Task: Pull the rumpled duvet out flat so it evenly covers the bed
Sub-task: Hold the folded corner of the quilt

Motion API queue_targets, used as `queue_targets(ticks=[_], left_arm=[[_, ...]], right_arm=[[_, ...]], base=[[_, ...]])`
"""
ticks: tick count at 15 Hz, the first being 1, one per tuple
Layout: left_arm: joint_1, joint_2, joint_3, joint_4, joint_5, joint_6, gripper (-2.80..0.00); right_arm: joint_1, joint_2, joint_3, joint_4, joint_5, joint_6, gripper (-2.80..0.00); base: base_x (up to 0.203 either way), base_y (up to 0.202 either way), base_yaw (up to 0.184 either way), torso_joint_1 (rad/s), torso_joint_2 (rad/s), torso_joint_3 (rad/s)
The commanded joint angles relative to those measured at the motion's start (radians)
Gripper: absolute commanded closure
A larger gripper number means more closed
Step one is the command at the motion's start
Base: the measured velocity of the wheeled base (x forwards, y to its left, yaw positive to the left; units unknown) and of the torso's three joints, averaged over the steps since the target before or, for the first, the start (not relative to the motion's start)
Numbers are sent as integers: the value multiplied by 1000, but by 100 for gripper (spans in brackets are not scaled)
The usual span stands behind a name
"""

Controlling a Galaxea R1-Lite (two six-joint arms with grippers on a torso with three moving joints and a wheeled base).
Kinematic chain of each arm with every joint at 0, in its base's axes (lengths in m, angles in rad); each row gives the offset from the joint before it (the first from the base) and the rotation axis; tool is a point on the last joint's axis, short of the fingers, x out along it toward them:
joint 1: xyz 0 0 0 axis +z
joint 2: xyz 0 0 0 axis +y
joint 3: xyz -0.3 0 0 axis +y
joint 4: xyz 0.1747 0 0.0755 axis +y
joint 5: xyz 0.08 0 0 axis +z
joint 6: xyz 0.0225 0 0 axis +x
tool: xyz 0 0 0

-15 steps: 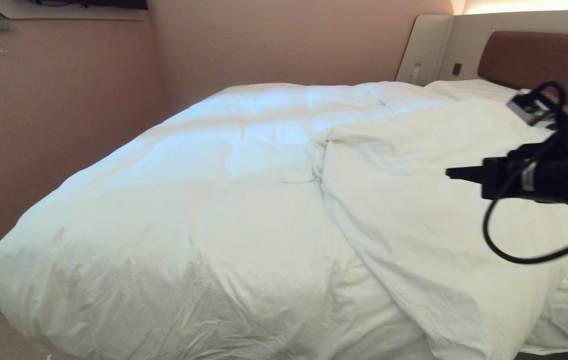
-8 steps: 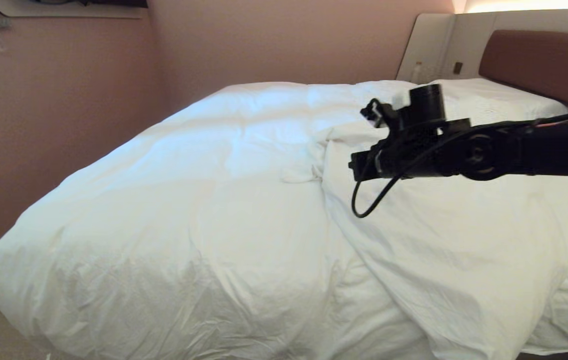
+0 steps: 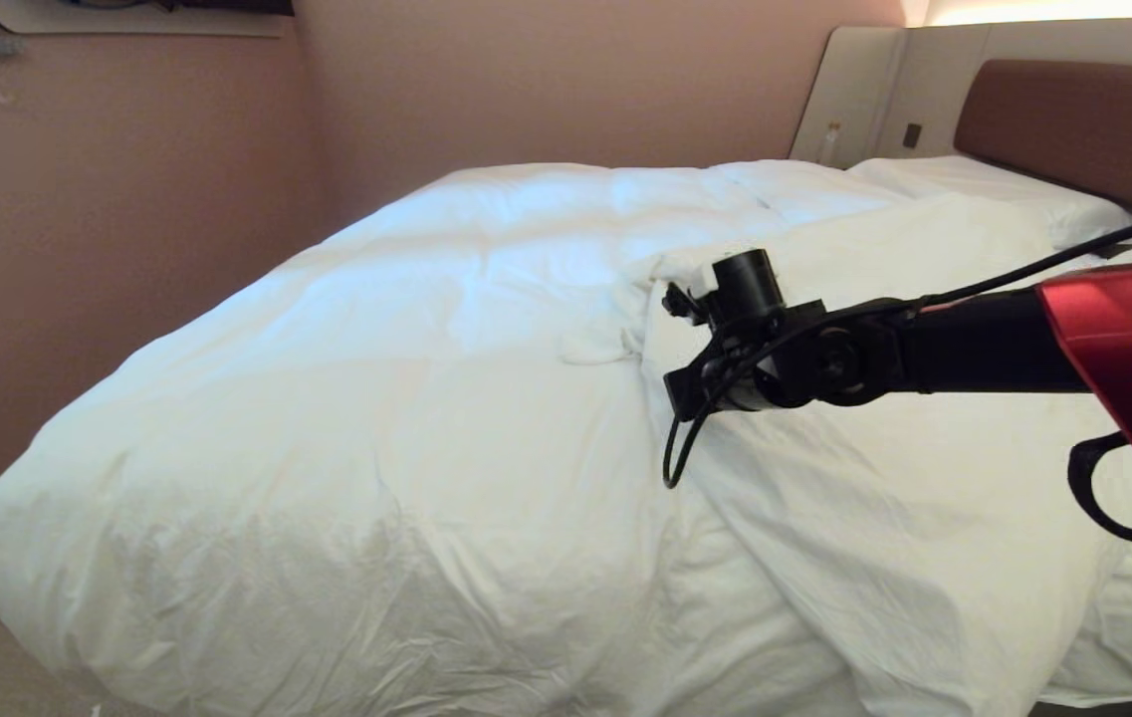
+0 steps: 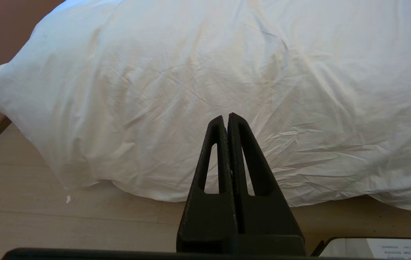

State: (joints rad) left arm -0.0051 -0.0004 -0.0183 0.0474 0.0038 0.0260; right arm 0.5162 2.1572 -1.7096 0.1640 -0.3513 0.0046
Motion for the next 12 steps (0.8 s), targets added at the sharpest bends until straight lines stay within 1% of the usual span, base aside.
queue_targets(ticks=[1,2,6,10,12], left_arm=[[0,0,0,0,1,0,0],[0,0,0,0,1,0,0],[1,0,0,0,1,0,0],[-1,0,0,0,1,0,0],[1,0,0,0,1,0,0]], right_arm=[[1,18,-4,-1,-64,4,0],[1,27,-7,-1,-58,5,-280],[21,34,-3,-60,-51,12,-280],[71,37,-10,-63,-53,2,-280],[74,70,-18,-63,-70,-6,-280]], base=[[0,0,0,0,0,0],[0,0,0,0,0,0],[0,0,0,0,0,0],[0,0,0,0,0,0],[0,0,0,0,0,0]])
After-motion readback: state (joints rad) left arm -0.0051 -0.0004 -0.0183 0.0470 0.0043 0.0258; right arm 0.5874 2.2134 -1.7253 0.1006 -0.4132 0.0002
